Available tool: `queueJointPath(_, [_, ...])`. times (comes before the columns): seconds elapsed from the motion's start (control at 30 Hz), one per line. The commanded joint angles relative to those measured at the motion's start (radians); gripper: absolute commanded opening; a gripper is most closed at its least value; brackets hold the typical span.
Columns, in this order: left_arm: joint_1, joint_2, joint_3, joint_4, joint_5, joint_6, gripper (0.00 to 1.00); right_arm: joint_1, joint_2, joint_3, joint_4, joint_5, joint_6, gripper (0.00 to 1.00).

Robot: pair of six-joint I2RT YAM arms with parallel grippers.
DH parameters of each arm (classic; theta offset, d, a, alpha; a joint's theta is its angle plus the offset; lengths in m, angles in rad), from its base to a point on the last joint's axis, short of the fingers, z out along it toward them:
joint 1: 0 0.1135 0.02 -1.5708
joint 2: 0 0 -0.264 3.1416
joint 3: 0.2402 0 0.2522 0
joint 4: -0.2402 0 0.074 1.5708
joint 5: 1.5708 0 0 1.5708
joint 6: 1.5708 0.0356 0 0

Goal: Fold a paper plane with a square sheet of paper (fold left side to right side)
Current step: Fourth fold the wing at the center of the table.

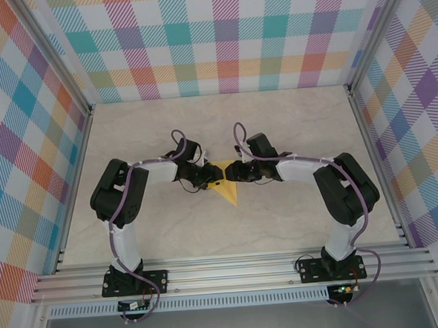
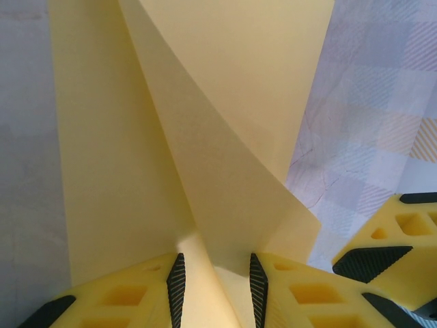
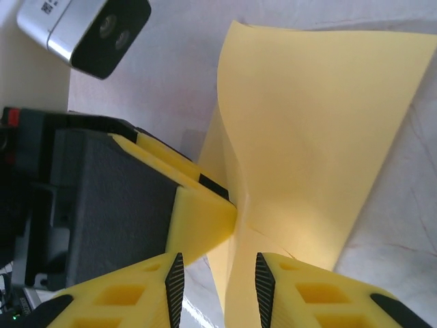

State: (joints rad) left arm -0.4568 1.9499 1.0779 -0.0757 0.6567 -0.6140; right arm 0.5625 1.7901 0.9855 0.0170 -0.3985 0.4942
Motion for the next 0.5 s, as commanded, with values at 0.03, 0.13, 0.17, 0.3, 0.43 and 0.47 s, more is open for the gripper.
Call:
queueJointPath(0.03, [-0.012,0.010,0.001,-0.013,-0.020,0.000,0.32,0.000,0.045,0.042,-0.020,-0.040,0.017,0.33])
queueJointPath(0.13, [-0.012,0.009,0.001,-0.015,-0.020,0.000,0.32,-0.001,0.070,0.057,-0.022,-0.049,0.019,0.30])
queueJointPath(0.17, [-0.012,0.009,0.001,-0.015,-0.020,0.000,0.33,-0.001,0.078,0.060,-0.025,-0.048,0.021,0.29])
queueJointPath(0.3, [-0.013,0.009,0.001,-0.015,-0.020,0.000,0.32,-0.001,0.091,0.060,-0.026,-0.041,0.023,0.29])
queueJointPath(0.43, [-0.013,0.009,0.002,-0.016,-0.020,0.000,0.33,-0.003,0.088,0.041,-0.011,-0.027,0.034,0.28])
queueJointPath(0.47, [-0.013,0.009,0.002,-0.017,-0.020,-0.001,0.33,-0.007,0.084,0.033,-0.002,-0.028,0.040,0.28])
